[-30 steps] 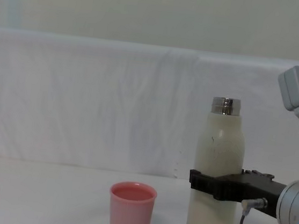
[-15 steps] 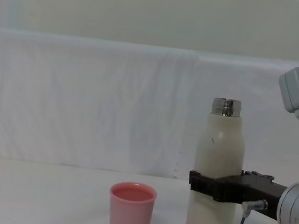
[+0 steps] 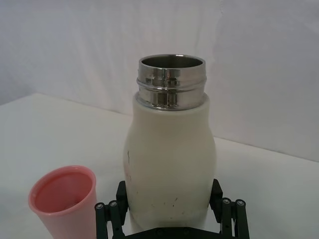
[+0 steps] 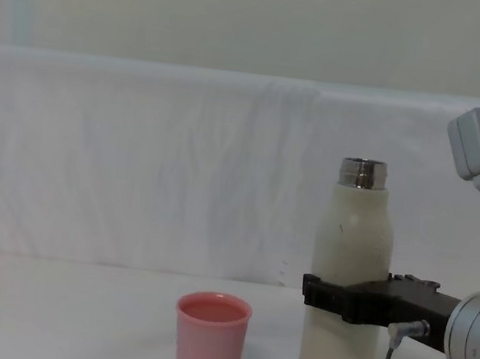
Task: Grasp the thermos with one hand and pour water into the cup lid.
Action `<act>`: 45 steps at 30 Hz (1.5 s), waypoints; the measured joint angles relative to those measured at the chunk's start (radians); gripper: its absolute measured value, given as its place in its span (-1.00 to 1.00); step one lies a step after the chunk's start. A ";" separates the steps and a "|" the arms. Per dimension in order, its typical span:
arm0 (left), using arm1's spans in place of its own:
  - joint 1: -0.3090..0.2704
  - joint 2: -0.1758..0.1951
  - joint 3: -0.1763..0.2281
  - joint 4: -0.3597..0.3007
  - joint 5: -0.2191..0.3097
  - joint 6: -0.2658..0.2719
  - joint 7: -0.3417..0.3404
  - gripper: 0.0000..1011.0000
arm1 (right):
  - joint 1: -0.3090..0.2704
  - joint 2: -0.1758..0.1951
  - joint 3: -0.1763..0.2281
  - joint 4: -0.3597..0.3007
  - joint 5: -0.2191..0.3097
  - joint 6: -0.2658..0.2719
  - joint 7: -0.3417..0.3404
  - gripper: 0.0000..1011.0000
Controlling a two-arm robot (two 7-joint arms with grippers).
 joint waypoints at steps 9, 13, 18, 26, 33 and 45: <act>0.000 0.000 0.000 0.000 0.000 0.000 0.000 0.98 | 0.000 0.000 0.000 0.000 -0.001 0.001 0.000 0.98; 0.000 0.000 0.000 0.000 0.000 0.000 0.000 0.98 | 0.000 0.000 0.000 0.000 -0.001 0.001 0.000 0.98; 0.000 0.000 0.000 0.000 0.000 0.000 0.000 0.98 | 0.000 -0.001 0.000 0.000 -0.001 0.001 0.000 0.98; 0.000 0.000 0.000 0.000 0.000 0.000 0.000 0.98 | 0.000 -0.001 0.000 0.000 -0.002 0.001 0.000 0.98; 0.000 0.000 0.000 0.000 0.000 0.000 0.000 0.98 | -0.007 0.002 0.000 -0.011 0.003 0.001 -0.001 0.98; 0.000 0.000 0.000 0.000 0.000 0.000 0.000 0.98 | -0.030 0.019 0.002 -0.036 0.021 0.000 -0.001 0.98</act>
